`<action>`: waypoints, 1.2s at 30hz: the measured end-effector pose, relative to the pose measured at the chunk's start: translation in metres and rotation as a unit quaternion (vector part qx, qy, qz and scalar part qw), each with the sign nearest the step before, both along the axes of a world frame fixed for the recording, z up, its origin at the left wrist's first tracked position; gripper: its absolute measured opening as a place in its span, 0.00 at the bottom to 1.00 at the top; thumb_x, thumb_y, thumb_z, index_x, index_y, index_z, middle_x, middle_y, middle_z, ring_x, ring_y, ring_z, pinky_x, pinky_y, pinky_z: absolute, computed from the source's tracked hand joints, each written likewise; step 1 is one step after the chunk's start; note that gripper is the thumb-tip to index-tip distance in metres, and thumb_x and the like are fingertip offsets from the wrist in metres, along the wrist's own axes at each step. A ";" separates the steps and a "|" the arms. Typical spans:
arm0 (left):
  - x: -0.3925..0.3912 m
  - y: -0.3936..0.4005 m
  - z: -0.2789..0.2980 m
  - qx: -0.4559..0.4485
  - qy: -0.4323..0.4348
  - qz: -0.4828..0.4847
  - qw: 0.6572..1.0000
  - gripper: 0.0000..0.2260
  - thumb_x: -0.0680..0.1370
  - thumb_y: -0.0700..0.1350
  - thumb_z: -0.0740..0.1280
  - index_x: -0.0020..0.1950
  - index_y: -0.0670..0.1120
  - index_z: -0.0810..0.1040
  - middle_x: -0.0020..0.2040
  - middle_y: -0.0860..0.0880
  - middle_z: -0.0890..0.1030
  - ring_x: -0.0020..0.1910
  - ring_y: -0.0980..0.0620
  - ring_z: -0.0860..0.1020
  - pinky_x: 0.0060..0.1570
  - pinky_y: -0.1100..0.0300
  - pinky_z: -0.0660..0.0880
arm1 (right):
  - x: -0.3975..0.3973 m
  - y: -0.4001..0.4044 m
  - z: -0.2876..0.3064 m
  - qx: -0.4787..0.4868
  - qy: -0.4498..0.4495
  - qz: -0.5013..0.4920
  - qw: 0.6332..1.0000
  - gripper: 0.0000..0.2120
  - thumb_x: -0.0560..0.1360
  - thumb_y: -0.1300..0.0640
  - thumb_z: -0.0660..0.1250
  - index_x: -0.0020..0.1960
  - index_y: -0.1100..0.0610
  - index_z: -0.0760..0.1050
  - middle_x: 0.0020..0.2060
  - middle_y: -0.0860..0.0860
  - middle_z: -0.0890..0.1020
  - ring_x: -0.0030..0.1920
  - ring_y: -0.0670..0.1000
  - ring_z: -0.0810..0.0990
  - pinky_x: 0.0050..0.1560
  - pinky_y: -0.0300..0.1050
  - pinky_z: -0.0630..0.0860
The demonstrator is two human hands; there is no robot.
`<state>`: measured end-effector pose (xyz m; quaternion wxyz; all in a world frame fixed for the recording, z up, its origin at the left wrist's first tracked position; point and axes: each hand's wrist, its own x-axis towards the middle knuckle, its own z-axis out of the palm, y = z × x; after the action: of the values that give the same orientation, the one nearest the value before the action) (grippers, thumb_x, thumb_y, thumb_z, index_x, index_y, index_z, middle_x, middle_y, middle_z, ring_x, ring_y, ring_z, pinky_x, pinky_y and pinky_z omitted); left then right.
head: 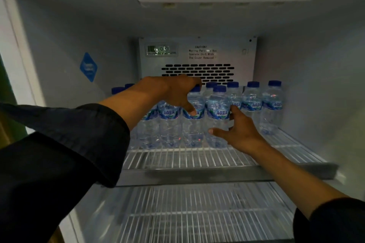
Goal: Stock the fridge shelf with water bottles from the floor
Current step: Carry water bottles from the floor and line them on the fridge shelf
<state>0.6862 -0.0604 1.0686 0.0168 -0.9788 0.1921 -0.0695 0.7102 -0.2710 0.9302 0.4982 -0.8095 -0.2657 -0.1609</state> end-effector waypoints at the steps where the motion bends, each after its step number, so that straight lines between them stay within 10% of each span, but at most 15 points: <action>1: 0.001 0.000 0.000 0.000 0.000 0.000 1.000 0.39 0.69 0.55 0.76 0.74 0.47 0.61 0.66 0.43 0.72 0.51 0.52 0.69 0.51 0.56 0.70 | 0.001 0.001 0.000 0.000 0.001 -0.001 1.000 0.38 0.58 0.39 0.77 0.64 0.45 0.66 0.49 0.33 0.73 0.48 0.30 0.72 0.50 0.35 0.71; 20: 0.003 0.004 -0.001 -0.003 0.021 -0.001 1.000 0.40 0.67 0.58 0.77 0.72 0.50 0.62 0.65 0.46 0.73 0.52 0.50 0.72 0.52 0.55 0.73 | 0.007 0.003 -0.005 0.004 0.001 -0.002 1.000 0.36 0.63 0.45 0.78 0.66 0.47 0.65 0.49 0.31 0.72 0.47 0.21 0.70 0.40 0.20 0.69; 36: -0.004 0.002 -0.004 -0.010 0.010 -0.005 1.000 0.44 0.70 0.55 0.76 0.78 0.48 0.55 0.74 0.46 0.65 0.66 0.46 0.70 0.58 0.61 0.66 | 0.005 0.004 -0.002 -0.005 0.015 -0.003 1.000 0.36 0.62 0.42 0.78 0.65 0.47 0.66 0.52 0.39 0.76 0.51 0.43 0.76 0.51 0.48 0.78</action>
<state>0.6819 -0.0585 1.0642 0.0046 -0.9785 0.1968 -0.0614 0.7151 -0.2669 0.9277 0.4972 -0.8153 -0.2564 -0.1492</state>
